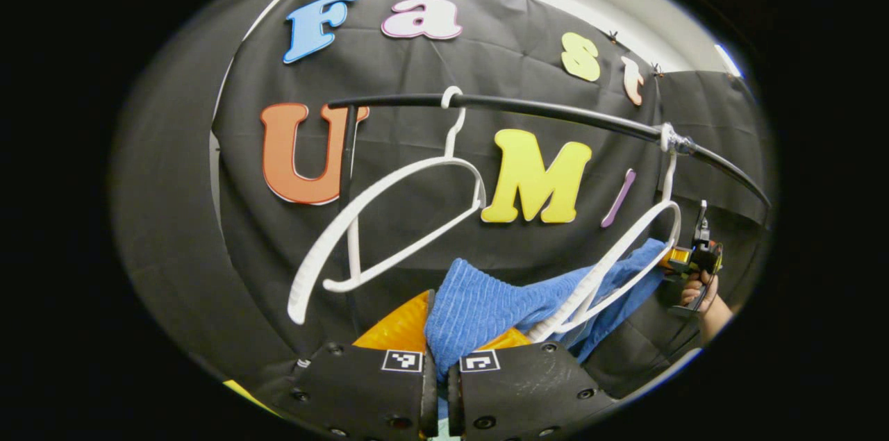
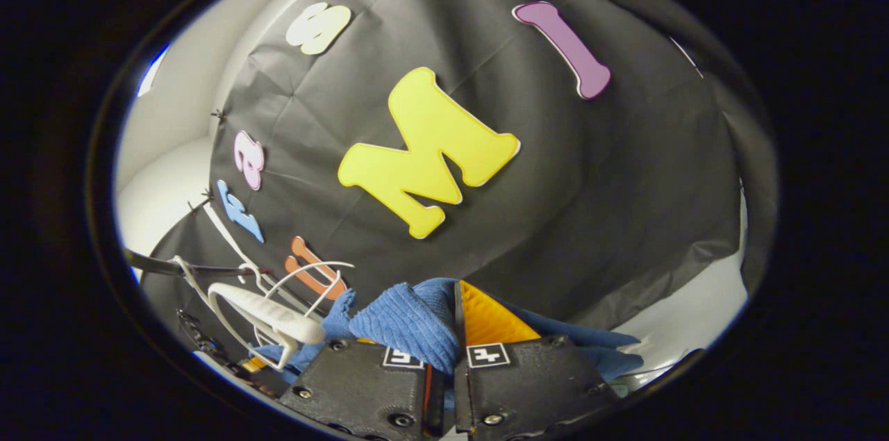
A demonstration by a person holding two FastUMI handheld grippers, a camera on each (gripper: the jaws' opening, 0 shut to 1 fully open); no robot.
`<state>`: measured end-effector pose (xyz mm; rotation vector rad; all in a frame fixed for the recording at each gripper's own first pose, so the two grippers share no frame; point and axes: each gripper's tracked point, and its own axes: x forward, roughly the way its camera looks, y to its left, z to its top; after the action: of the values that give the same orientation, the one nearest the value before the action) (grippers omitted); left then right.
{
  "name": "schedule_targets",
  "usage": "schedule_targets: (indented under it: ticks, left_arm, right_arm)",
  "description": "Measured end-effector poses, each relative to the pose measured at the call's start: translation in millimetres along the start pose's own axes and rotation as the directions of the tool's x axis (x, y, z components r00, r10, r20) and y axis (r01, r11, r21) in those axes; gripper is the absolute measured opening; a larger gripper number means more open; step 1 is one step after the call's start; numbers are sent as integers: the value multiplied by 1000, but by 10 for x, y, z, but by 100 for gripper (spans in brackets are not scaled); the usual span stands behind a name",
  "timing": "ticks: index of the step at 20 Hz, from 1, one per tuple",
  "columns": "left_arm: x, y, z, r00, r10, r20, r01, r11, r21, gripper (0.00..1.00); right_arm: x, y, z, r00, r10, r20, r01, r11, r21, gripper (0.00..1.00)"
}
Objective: Grasp the clothes on the hanger with both hands and then place them into the laundry hamper below.
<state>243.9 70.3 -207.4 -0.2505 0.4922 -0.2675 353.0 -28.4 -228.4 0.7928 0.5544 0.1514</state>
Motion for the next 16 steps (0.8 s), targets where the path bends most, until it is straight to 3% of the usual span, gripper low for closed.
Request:
schedule_targets:
  ticks: [3,7,8,9,11,12,13,16]
  left_arm:
    - [-41,-6,-170,1000,2,-11,-2,1000,-23,6]
    - [-96,60,-348,999,12,-35,-13,999,-34,10]
    - [-129,62,-407,999,13,-40,-15,999,-38,6]
    - [-164,74,-473,999,15,-46,-17,999,-46,10]
    - [-213,93,-620,998,19,-67,-23,998,-63,6]
    - [-243,94,-700,997,19,-78,-24,997,-69,10]
    - [-280,86,-772,996,18,-87,-25,997,-77,6]
    - [-410,11,-982,993,0,-114,-11,996,-91,6]
  right_arm:
    - [-45,-65,-107,1000,-14,-10,14,999,30,10]
    - [-127,-163,-306,999,-35,-35,38,997,68,10]
    - [-143,-188,-374,998,-42,-42,45,996,79,10]
    - [-163,-225,-452,997,-50,-54,54,995,87,10]
    - [-204,-297,-622,994,-75,-76,82,992,98,10]
    - [-240,-339,-721,992,-88,-88,96,991,97,10]
    - [-266,-379,-817,989,-102,-103,112,989,92,10]
    - [-351,-448,-1133,981,-135,-141,150,984,96,10]
